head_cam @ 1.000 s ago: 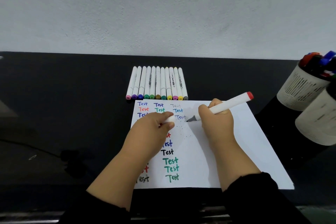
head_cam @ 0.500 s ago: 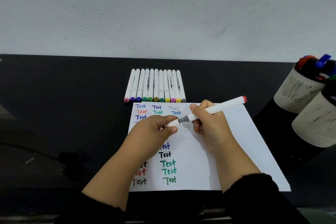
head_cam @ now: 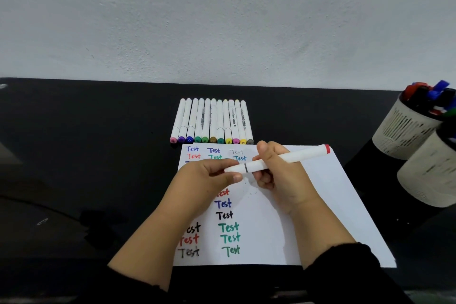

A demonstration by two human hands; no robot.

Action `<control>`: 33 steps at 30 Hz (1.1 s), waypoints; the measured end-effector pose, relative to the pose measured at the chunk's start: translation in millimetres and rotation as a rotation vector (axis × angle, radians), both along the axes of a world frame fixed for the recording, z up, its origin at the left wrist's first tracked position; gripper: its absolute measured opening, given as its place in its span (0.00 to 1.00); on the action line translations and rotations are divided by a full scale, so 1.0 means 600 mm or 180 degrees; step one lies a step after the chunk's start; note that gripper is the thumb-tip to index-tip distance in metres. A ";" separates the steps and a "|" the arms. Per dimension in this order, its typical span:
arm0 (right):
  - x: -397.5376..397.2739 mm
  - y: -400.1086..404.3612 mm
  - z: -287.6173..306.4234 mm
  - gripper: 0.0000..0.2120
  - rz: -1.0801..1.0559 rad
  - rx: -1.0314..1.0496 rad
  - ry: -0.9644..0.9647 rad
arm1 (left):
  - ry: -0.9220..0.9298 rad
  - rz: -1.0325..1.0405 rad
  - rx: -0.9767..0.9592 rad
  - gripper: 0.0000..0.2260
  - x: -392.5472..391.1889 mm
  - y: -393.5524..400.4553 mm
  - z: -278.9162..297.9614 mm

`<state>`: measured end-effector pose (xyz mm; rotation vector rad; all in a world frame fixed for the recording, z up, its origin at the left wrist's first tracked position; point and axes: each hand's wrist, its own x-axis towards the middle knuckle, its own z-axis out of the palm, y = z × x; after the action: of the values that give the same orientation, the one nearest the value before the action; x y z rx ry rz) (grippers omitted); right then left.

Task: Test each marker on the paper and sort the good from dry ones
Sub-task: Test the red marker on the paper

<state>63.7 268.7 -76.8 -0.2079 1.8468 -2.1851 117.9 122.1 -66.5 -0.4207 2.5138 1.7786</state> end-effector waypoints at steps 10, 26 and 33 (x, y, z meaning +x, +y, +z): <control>-0.002 -0.011 0.000 0.15 -0.0329 -0.0078 -0.0433 | 0.0117 -0.0060 -0.0313 0.20 0.008 0.026 0.010; -0.013 0.016 0.008 0.09 -0.0698 0.0036 -0.0454 | 0.0178 0.0343 -0.0268 0.10 -0.005 0.030 -0.036; -0.027 0.087 0.022 0.07 -0.0340 0.0315 -0.0166 | 0.0386 0.0274 -0.0764 0.14 -0.006 0.029 -0.045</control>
<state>47.5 320.7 -63.6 -0.0327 1.9730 -2.1385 114.4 139.8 -93.5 -0.4487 2.8491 1.5779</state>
